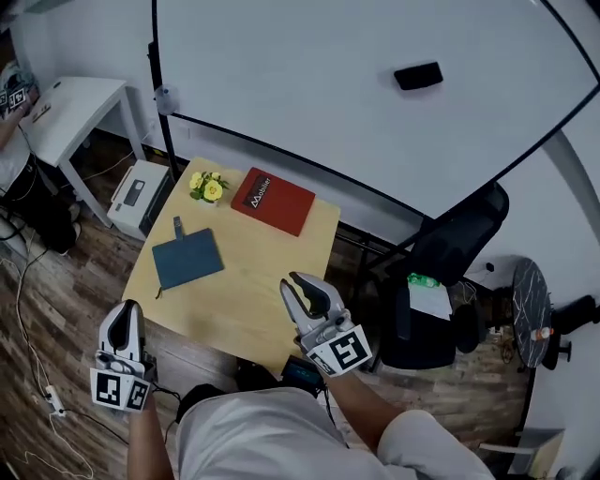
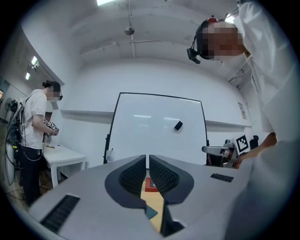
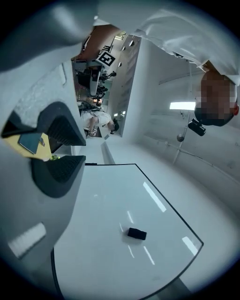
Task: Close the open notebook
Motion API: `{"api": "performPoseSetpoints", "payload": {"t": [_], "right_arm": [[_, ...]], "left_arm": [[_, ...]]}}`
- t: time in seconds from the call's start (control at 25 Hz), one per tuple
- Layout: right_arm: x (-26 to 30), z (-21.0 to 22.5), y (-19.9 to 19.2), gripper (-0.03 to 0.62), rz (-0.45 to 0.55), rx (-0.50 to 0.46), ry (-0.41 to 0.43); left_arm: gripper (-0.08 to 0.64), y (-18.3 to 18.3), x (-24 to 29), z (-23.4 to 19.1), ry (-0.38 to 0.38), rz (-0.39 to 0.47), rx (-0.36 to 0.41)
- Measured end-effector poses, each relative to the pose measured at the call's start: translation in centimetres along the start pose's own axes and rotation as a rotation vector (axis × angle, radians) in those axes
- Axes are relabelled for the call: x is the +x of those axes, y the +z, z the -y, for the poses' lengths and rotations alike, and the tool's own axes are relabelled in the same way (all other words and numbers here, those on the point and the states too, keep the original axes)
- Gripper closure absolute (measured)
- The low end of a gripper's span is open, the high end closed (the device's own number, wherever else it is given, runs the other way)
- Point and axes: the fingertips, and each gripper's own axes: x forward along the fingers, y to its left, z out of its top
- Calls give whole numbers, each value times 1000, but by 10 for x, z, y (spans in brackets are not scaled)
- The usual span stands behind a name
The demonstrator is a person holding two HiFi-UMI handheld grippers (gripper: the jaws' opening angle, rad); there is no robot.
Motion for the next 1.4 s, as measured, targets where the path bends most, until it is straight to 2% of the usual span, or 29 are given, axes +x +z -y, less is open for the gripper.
{"api": "performPoseSetpoints", "payload": {"t": [0.16,0.28,0.52,0.64,0.76,0.96,1.24,1.4], "right_arm": [[-27,-28,3,528,-17,-14,-79],[-44,-69,6,528,-41,-40,-97],[-92,-162,-3,528,-87,-24,-121],[-125,-201,-12,528,-110,-19,-112],[-156,-228,-21,528,-156,-31,-108],[-195,-240,-22,529,-186,-20,-123],[-237,-238,6,531,-128,-14,-101],[-287,-231,18,534,-128,-17,-104]], "left_arm": [[532,4,-38,15,-7,16,32],[532,2,-76,23,3,2,46],[532,-1,-171,29,-17,22,13],[532,-29,-218,36,-1,-29,34],[531,-56,-255,46,9,-69,9],[531,-72,-286,70,-17,-92,-17],[532,-41,-297,117,-61,-49,15],[532,-42,-304,166,-94,-67,13]]}}
